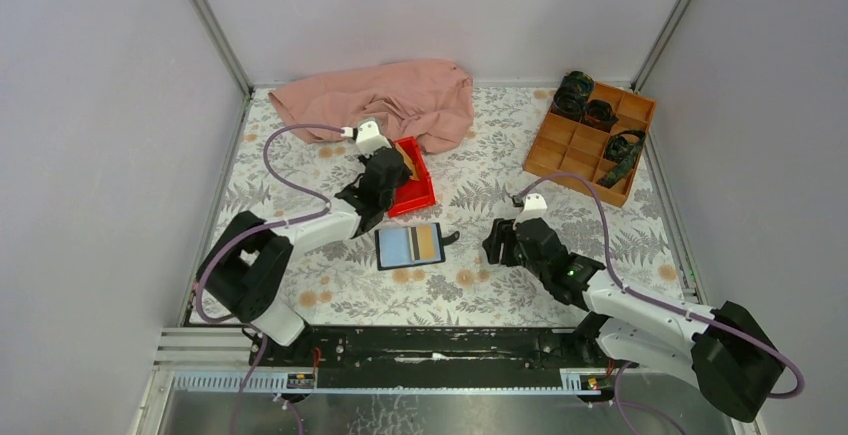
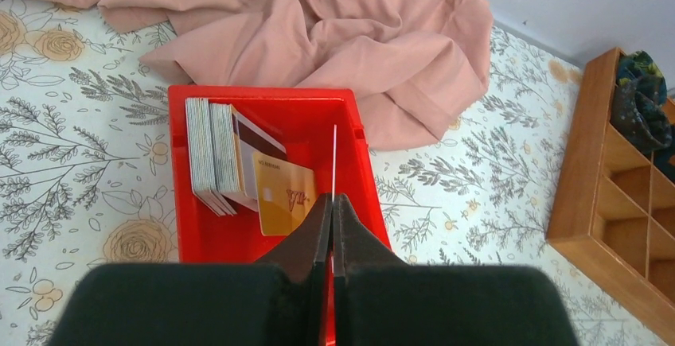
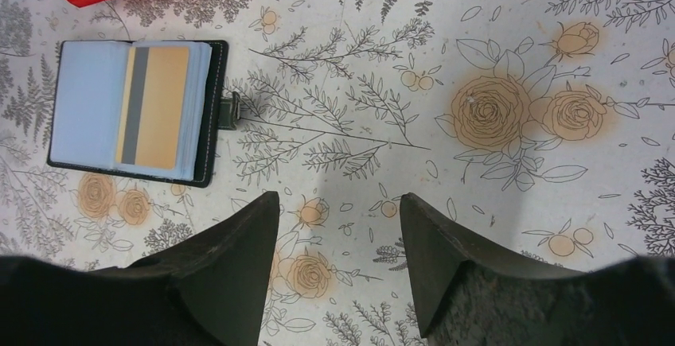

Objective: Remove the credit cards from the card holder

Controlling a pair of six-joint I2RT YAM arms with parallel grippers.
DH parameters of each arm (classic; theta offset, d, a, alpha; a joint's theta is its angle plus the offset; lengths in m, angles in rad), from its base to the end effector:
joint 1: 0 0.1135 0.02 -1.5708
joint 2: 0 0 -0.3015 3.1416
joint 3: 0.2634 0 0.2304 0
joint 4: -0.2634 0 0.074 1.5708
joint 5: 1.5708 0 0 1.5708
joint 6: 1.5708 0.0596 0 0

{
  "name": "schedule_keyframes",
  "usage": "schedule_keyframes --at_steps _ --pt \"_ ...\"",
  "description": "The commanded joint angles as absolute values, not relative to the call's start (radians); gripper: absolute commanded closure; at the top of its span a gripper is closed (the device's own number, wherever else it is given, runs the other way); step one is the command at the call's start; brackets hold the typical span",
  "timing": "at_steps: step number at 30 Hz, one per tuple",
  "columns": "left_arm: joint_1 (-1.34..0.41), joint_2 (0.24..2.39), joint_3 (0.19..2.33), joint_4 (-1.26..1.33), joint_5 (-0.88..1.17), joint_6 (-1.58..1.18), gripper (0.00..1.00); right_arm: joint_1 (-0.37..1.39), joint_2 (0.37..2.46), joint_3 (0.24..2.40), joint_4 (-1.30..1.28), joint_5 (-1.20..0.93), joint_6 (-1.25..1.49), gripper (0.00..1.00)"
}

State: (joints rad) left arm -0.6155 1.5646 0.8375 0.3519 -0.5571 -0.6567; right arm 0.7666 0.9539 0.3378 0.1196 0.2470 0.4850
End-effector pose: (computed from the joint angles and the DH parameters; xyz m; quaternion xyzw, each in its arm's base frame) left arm 0.2959 -0.1706 0.2663 -0.1711 0.7914 -0.1386 0.5703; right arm 0.1381 0.1128 0.2171 -0.0572 0.8530 0.2117 0.4736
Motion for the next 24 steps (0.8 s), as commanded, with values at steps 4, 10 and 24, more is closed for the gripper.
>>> schedule_keyframes --at_steps 4,10,24 --pt "-0.620 1.655 0.902 0.516 -0.678 -0.656 1.00 0.748 1.026 0.341 0.216 0.252 0.452 0.36" --pt "-0.618 1.750 0.928 0.558 -0.710 -0.693 1.00 0.743 1.050 0.334 0.244 0.219 0.438 0.39" --pt "-0.614 1.838 0.982 0.582 -0.802 -0.690 0.99 0.736 1.131 0.348 0.282 0.157 0.429 0.41"
